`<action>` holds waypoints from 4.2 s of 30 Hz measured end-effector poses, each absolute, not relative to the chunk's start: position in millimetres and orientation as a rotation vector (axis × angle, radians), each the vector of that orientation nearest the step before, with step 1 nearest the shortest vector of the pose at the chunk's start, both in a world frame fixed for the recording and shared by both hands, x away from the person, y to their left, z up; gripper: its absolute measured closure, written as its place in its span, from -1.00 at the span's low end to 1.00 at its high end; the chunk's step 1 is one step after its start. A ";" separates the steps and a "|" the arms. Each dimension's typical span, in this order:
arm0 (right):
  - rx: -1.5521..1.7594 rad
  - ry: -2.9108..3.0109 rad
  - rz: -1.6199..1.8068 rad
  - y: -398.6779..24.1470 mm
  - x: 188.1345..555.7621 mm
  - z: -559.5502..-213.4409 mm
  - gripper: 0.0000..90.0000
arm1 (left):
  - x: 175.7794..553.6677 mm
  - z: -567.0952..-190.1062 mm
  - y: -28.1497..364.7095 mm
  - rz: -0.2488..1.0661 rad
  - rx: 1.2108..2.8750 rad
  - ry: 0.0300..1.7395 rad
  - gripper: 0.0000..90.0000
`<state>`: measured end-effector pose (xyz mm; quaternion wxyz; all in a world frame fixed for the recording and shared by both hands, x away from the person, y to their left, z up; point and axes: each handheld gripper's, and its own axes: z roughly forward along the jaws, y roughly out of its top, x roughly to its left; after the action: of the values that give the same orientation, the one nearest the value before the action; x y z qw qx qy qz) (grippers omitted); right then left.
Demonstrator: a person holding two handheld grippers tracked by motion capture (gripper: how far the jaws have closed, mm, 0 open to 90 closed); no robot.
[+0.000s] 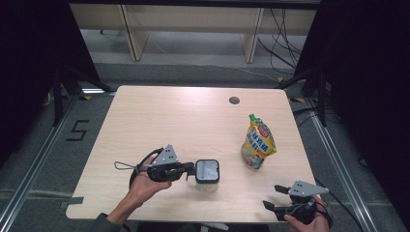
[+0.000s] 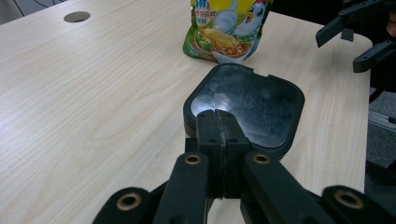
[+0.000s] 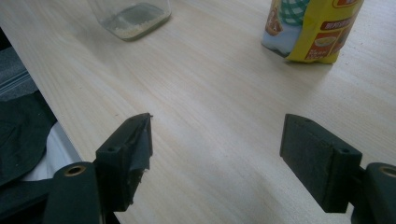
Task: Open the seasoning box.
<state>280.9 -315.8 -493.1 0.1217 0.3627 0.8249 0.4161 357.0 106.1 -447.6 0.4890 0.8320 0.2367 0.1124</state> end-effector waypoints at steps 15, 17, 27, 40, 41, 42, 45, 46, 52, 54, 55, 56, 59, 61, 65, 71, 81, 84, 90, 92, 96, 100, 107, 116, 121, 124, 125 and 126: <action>1.022 2.400 1.257 -311.2 280.5 -490.0 -0.08 | 358.3 -451.7 108.9 0.234 1.990 0.599 0.98; 0.989 2.372 1.297 -309.3 280.9 -486.5 0.05 | 358.2 -451.7 109.1 0.234 1.986 0.602 0.98; 0.913 2.290 1.392 -297.4 285.9 -469.1 0.31 | 357.2 -453.9 109.9 0.217 1.963 0.626 0.98; 0.731 2.331 1.436 -260.3 305.4 -464.9 0.63 | 357.4 -455.4 112.1 0.216 1.950 0.636 0.98; 0.732 2.331 1.435 -257.9 305.7 -464.1 0.65 | 357.3 -455.5 112.1 0.219 1.951 0.635 0.98; 0.707 2.334 1.442 -255.5 307.6 -463.7 0.67 | 357.2 -455.7 112.1 0.221 1.950 0.633 0.98; 0.701 2.339 1.438 -248.2 308.9 -463.2 0.76 | 357.8 -456.0 112.9 0.218 1.951 0.624 0.98; 0.663 2.353 1.425 -245.6 311.0 -463.5 0.78 | 358.3 -456.0 113.4 0.221 1.954 0.616 0.98; 0.621 2.363 1.419 -234.7 316.6 -464.3 0.89 | 357.7 -456.8 113.3 0.207 1.944 0.631 0.98; 0.608 2.355 1.424 -232.2 318.0 -464.1 0.92 | 357.6 -456.9 113.3 0.206 1.943 0.633 0.98; 0.607 2.361 1.421 -231.2 318.2 -463.8 0.92 | 357.5 -457.2 113.2 0.209 1.940 0.635 0.98; 0.599 2.366 1.421 -229.0 319.2 -463.7 0.93 | 357.8 -456.8 113.7 0.212 1.945 0.629 0.98; 0.584 2.371 1.416 -224.9 321.0 -463.8 0.96 | 357.7 -456.9 113.9 0.212 1.945 0.632 0.98; 0.585 2.372 1.420 -220.3 322.7 -463.9 0.97 | 357.9 -457.1 113.9 0.210 1.943 0.630 0.98; 0.558 2.374 1.417 -216.0 325.0 -462.8 0.98 | 357.6 -457.3 114.0 0.210 1.941 0.636 0.98; 0.536 2.377 1.417 -206.3 328.3 -460.7 1.00 | 357.3 -457.5 114.0 0.208 1.938 0.643 0.98; 0.493 2.393 1.400 -193.3 333.9 -459.1 1.00 | 358.1 -457.4 115.1 0.205 1.950 0.627 0.98; 0.488 2.397 1.404 -189.4 334.3 -456.9 1.00 | 357.7 -457.9 114.6 0.209 1.938 0.635 0.98; 0.478 2.403 1.403 -183.4 334.9 -455.1 1.00 | 358.9 -459.0 116.6 0.206 1.936 0.632 0.88; 0.473 2.402 1.406 -181.8 335.1 -454.4 1.00 | 360.0 -458.5 119.5 0.200 1.929 0.605 0.72; 0.450 2.392 1.413 -179.6 336.6 -451.7 1.00 | 355.7 -455.1 128.9 0.204 1.936 0.549 0.43; 0.471 2.386 1.423 -175.8 335.8 -448.6 1.00 | 352.3 -462.6 133.9 0.228 1.997 0.534 0.22; 0.412 2.371 1.431 -166.5 337.3 -441.9 1.00 | 357.1 -483.4 134.9 0.243 2.069 0.539 0.11; 0.386 2.365 1.443 -153.0 338.6 -434.3 1.00 | 362.5 -496.4 131.6 0.217 2.083 0.482 0.19; 0.377 2.359 1.451 -147.0 339.0 -431.6 1.00 | 367.0 -501.2 130.1 0.225 2.071 0.454 0.33; 0.357 2.350 1.451 -143.2 339.8 -430.0 1.00 | 367.4 -503.0 128.7 0.224 2.070 0.436 0.38; 0.362 2.361 1.449 -142.0 339.4 -429.7 1.00 | 366.9 -503.8 127.0 0.217 2.062 0.441 0.40; 0.358 2.355 1.453 -140.2 340.0 -429.3 1.00 | 367.2 -503.8 126.6 0.220 2.067 0.437 0.43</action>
<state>340.0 -140.2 -429.3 0.1745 0.1263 0.8311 0.5128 367.2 126.6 -503.8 0.4869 0.8500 0.1798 0.0903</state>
